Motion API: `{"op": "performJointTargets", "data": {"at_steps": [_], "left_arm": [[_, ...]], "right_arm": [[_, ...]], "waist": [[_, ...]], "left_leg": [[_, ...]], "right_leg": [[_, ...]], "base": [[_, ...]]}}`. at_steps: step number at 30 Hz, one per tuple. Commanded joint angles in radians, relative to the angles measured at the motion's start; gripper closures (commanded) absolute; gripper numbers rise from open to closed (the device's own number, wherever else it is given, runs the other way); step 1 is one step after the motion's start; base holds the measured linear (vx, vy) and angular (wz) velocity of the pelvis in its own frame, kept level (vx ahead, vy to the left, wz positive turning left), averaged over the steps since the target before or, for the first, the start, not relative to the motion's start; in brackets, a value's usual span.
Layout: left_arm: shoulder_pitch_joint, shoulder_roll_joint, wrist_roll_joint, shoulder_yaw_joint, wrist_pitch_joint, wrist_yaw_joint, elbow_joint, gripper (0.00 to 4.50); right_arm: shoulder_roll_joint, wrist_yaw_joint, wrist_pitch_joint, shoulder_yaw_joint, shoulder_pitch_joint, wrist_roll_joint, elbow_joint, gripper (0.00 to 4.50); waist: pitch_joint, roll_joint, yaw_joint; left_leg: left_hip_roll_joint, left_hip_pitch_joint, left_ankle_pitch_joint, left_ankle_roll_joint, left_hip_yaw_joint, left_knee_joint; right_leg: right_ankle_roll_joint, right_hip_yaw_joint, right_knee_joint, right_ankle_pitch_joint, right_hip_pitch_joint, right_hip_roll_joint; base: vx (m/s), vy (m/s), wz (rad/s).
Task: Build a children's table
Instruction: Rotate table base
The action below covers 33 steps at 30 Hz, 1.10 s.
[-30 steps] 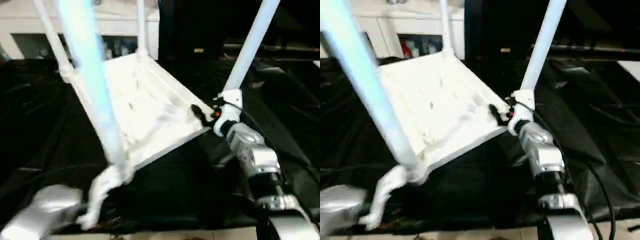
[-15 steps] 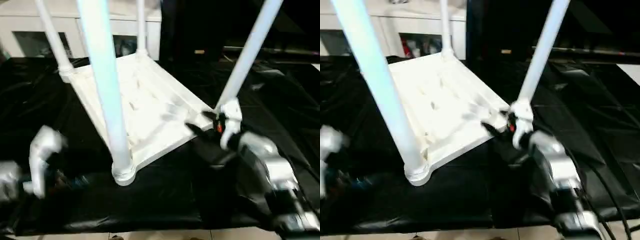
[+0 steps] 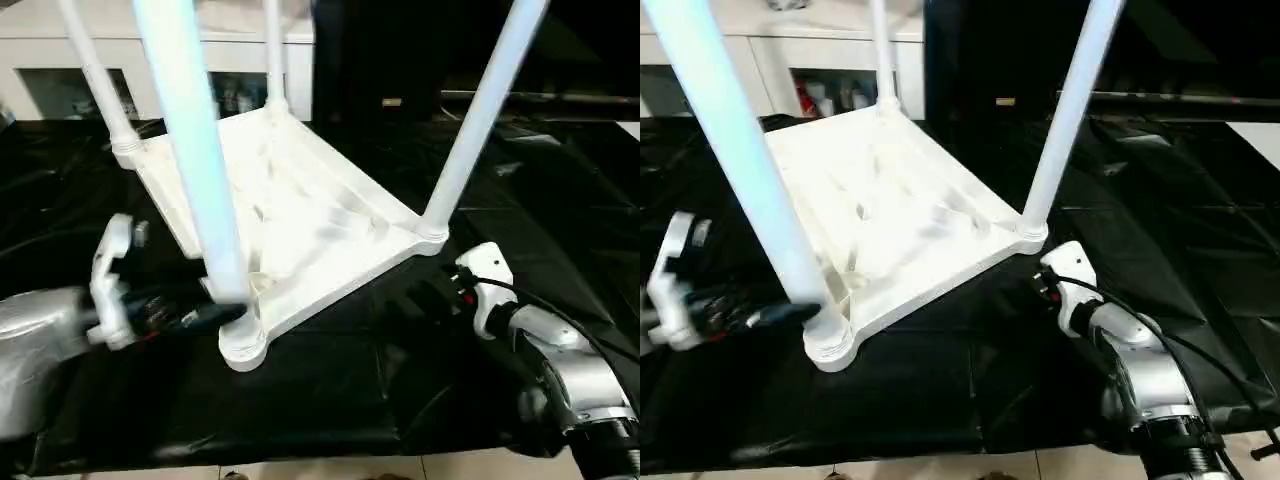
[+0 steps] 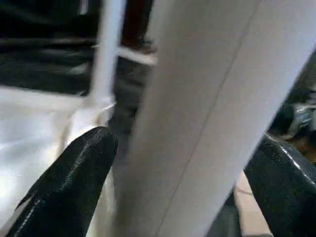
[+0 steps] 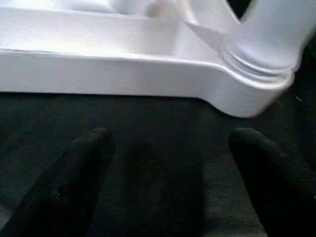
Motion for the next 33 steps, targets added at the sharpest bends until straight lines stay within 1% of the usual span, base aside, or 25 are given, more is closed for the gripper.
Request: {"op": "performJointTargets", "data": {"at_steps": [1, 3, 4, 6, 7, 8, 9, 10, 11, 12, 13, 14, 15, 16, 17, 19, 21, 22, 25, 26, 28, 29, 30, 32, 33], "left_arm": [[-0.039, -0.037, -0.019, -0.043, 0.017, 0.019, -0.033, 0.08], [-0.057, -0.061, -0.014, -0.077, 0.013, 0.016, -0.040, 0.08], [-0.062, -0.069, -0.013, -0.089, 0.012, 0.016, -0.042, 0.08], [-0.085, -0.110, -0.008, -0.140, 0.011, 0.015, -0.049, 0.08], [-0.085, -0.110, -0.008, -0.140, 0.011, 0.015, -0.049, 0.08], [-0.099, -0.135, -0.006, -0.166, 0.009, 0.017, -0.049, 0.08], [-0.099, -0.135, -0.006, -0.166, 0.009, 0.017, -0.049, 0.08], [-0.123, -0.166, 0.000, -0.204, 0.003, 0.018, -0.040, 0.08], [-0.123, -0.166, 0.000, -0.204, 0.003, 0.018, -0.040, 0.08], [-0.153, -0.205, 0.016, -0.245, -0.014, 0.018, -0.019, 0.08], [-0.172, -0.230, 0.027, -0.264, -0.025, 0.023, -0.001, 0.08], [-0.205, -0.274, 0.045, -0.295, -0.042, 0.033, 0.030, 0.08], [-0.206, -0.275, 0.046, -0.296, -0.042, 0.033, 0.031, 0.08], [-0.219, -0.289, 0.056, -0.305, -0.051, 0.039, 0.047, 0.08], [-0.234, -0.307, 0.068, -0.314, -0.061, 0.047, 0.067, 0.08], [-0.267, -0.343, 0.091, -0.332, -0.085, 0.063, 0.113, 0.08], [-0.267, -0.343, 0.091, -0.332, -0.085, 0.063, 0.113, 0.08], [-0.287, -0.369, 0.107, -0.345, -0.107, 0.072, 0.143, 0.08], [-0.321, -0.413, 0.140, -0.374, -0.145, 0.085, 0.189, 0.08], [-0.339, -0.444, 0.161, -0.393, -0.171, 0.093, 0.216, 0.08], [-0.349, -0.462, 0.173, -0.404, -0.187, 0.098, 0.232, 0.08], [-0.358, -0.476, 0.189, -0.415, -0.209, 0.101, 0.250, 0.08], [-0.367, -0.489, 0.211, -0.423, -0.234, 0.116, 0.272, 0.08], [-0.382, -0.505, 0.236, -0.426, -0.267, 0.139, 0.313, 0.08], [-0.394, -0.512, 0.265, -0.429, -0.293, 0.166, 0.348, 0.08]], "right_arm": [[0.027, -0.026, -0.024, -0.006, -0.055, -0.004, 0.068, 0.35], [0.043, -0.031, -0.041, 0.003, -0.092, -0.012, 0.114, 0.35], [0.048, -0.030, -0.045, 0.006, -0.103, -0.014, 0.128, 0.35], [0.072, -0.027, -0.059, 0.016, -0.151, -0.018, 0.189, 0.35], [0.072, -0.027, -0.059, 0.016, -0.151, -0.018, 0.189, 0.35], [0.085, -0.024, -0.065, 0.019, -0.175, -0.018, 0.221, 0.35], [0.085, -0.024, -0.065, 0.019, -0.175, -0.018, 0.221, 0.35], [0.100, -0.022, -0.083, 0.025, -0.208, -0.026, 0.270, 0.35], [0.100, -0.022, -0.083, 0.025, -0.208, -0.026, 0.270, 0.35], [0.114, -0.016, -0.100, 0.034, -0.238, -0.034, 0.307, 0.35], [0.120, -0.007, -0.105, 0.039, -0.250, -0.036, 0.319, 0.35], [0.131, 0.009, -0.120, 0.046, -0.275, -0.040, 0.349, 0.35], [0.131, 0.009, -0.121, 0.046, -0.276, -0.040, 0.350, 0.35], [0.134, 0.015, -0.122, 0.048, -0.283, -0.041, 0.360, 0.35], [0.137, 0.021, -0.126, 0.052, -0.290, -0.044, 0.372, 0.35], [0.140, 0.031, -0.138, 0.061, -0.304, -0.057, 0.399, 0.35], [0.140, 0.031, -0.138, 0.061, -0.304, -0.057, 0.399, 0.35], [0.144, 0.033, -0.145, 0.062, -0.312, -0.059, 0.416, 0.35], [0.153, 0.041, -0.167, 0.055, -0.327, -0.056, 0.443, 0.35], [0.157, 0.055, -0.182, 0.051, -0.334, -0.053, 0.459, 0.35], [0.160, 0.066, -0.191, 0.048, -0.338, -0.051, 0.468, 0.35], [0.161, 0.071, -0.201, 0.046, -0.343, -0.052, 0.479, 0.35], [0.162, 0.067, -0.208, 0.043, -0.347, -0.054, 0.488, 0.35], [0.161, 0.065, -0.219, 0.037, -0.353, -0.055, 0.505, 0.35], [0.160, 0.067, -0.222, 0.034, -0.355, -0.053, 0.511, 0.35]], "waist": [[-0.059, 0.011, 0.003], [-0.060, 0.010, 0.003], [-0.060, 0.011, 0.005], [-0.062, 0.011, 0.005], [-0.063, 0.012, 0.008], [-0.064, 0.012, 0.009], [-0.065, 0.008, 0.007], [-0.068, 0.003, 0.007], [-0.069, 0.005, 0.006], [-0.069, 0.004, 0.006], [-0.068, 0.006, 0.006], [-0.068, 0.005, 0.004], [-0.068, 0.005, 0.004], [-0.067, 0.002, 0.003], [-0.069, 0.002, 0.001], [-0.070, 0.002, -0.003], [-0.071, 0.001, -0.004], [-0.071, 0.004, -0.005], [-0.071, 0.006, -0.007], [-0.071, 0.011, -0.006], [-0.071, 0.007, -0.008], [-0.071, 0.008, -0.007], [-0.072, 0.008, -0.008], [-0.073, 0.006, -0.007], [-0.073, 0.005, -0.007]], "left_leg": [[0.025, 0.018, -0.314, -0.030, -0.015, -0.076], [0.025, 0.017, -0.308, -0.029, -0.016, -0.075], [0.026, 0.015, -0.299, -0.028, -0.017, -0.076], [0.026, 0.016, -0.280, -0.024, -0.014, -0.073], [0.026, 0.016, -0.269, -0.024, -0.013, -0.072], [0.027, 0.016, -0.256, -0.023, -0.013, -0.071], [0.026, 0.012, -0.242, -0.020, -0.013, -0.071], [0.026, 0.011, -0.210, -0.010, -0.011, -0.068], [0.025, 0.009, -0.204, -0.008, -0.012, -0.067], [0.025, 0.008, -0.187, -0.003, -0.011, -0.067], [0.023, 0.006, -0.188, 0.000, -0.012, -0.065], [0.025, 0.011, -0.200, 0.002, -0.010, -0.065], [0.025, 0.011, -0.200, 0.002, -0.010, -0.065], [0.024, 0.003, -0.200, 0.002, -0.011, -0.065], [0.024, 0.002, -0.191, 0.005, -0.012, -0.065], [0.024, 0.006, -0.189, 0.014, -0.010, -0.061], [0.024, 0.002, -0.180, 0.021, -0.011, -0.061], [0.025, 0.005, -0.181, 0.025, -0.010, -0.059], [0.027, 0.007, -0.196, 0.029, -0.010, -0.059], [0.026, 0.007, -0.200, 0.030, -0.010, -0.059], [0.027, 0.005, -0.214, 0.028, -0.011, -0.059], [0.027, 0.004, -0.212, 0.032, -0.013, -0.060], [0.028, 0.006, -0.211, 0.037, -0.011, -0.058], [0.027, 0.004, -0.205, 0.044, -0.012, -0.057], [0.028, 0.003, -0.201, 0.049, -0.012, -0.057]], "right_leg": [[-0.211, 0.030, -0.075, -0.321, 0.032, -0.033], [-0.213, 0.031, -0.072, -0.311, 0.032, -0.034], [-0.214, 0.030, -0.070, -0.299, 0.036, -0.034], [-0.220, 0.030, -0.067, -0.272, 0.036, -0.033], [-0.223, 0.030, -0.066, -0.255, 0.037, -0.032], [-0.225, 0.031, -0.064, -0.235, 0.038, -0.032], [-0.227, 0.030, -0.061, -0.214, 0.042, -0.032], [-0.239, 0.030, -0.057, -0.169, 0.043, -0.032], [-0.247, 0.029, -0.054, -0.161, 0.045, -0.032], [-0.250, 0.029, -0.053, -0.140, 0.048, -0.032], [-0.254, 0.028, -0.053, -0.150, 0.049, -0.034], [-0.257, 0.029, -0.057, -0.160, 0.046, -0.034], [-0.257, 0.029, -0.057, -0.160, 0.046, -0.034], [-0.252, 0.029, -0.057, -0.170, 0.052, -0.036], [-0.246, 0.029, -0.057, -0.165, 0.055, -0.037], [-0.255, 0.029, -0.058, -0.153, 0.052, -0.036], [-0.261, 0.029, -0.056, -0.146, 0.057, -0.037], [-0.266, 0.028, -0.058, -0.142, 0.053, -0.035], [-0.279, 0.027, -0.060, -0.141, 0.053, -0.034], [-0.281, 0.027, -0.061, -0.143, 0.051, -0.035], [-0.285, 0.026, -0.060, -0.143, 0.055, -0.034], [-0.285, 0.026, -0.059, -0.140, 0.057, -0.037], [-0.287, 0.026, -0.061, -0.133, 0.055, -0.036], [-0.293, 0.025, -0.059, -0.124, 0.058, -0.037], [-0.296, 0.025, -0.058, -0.120, 0.059, -0.038]], "base": [[0.000, 0.000, 0.00], [0.000, 0.000, 0.00], [0.000, 0.000, 0.00], [0.000, 0.000, 0.00], [0.000, 0.000, 0.00], [0.000, 0.000, 0.00], [0.000, 0.000, 0.00], [0.000, 0.000, 0.00], [0.000, 0.000, 0.00], [0.000, 0.000, 0.00], [0.000, 0.000, 0.00], [0.000, 0.000, 0.00], [0.000, 0.000, 0.00], [0.000, 0.000, 0.00], [0.000, 0.000, 0.00], [0.000, 0.000, 0.00], [0.000, 0.000, 0.00], [0.000, 0.000, 0.00], [0.000, 0.000, 0.00], [0.000, 0.000, 0.00], [0.000, 0.000, 0.00], [0.000, 0.000, 0.00], [0.000, 0.000, 0.00], [0.000, 0.000, 0.00], [0.000, 0.000, 0.00]]}}
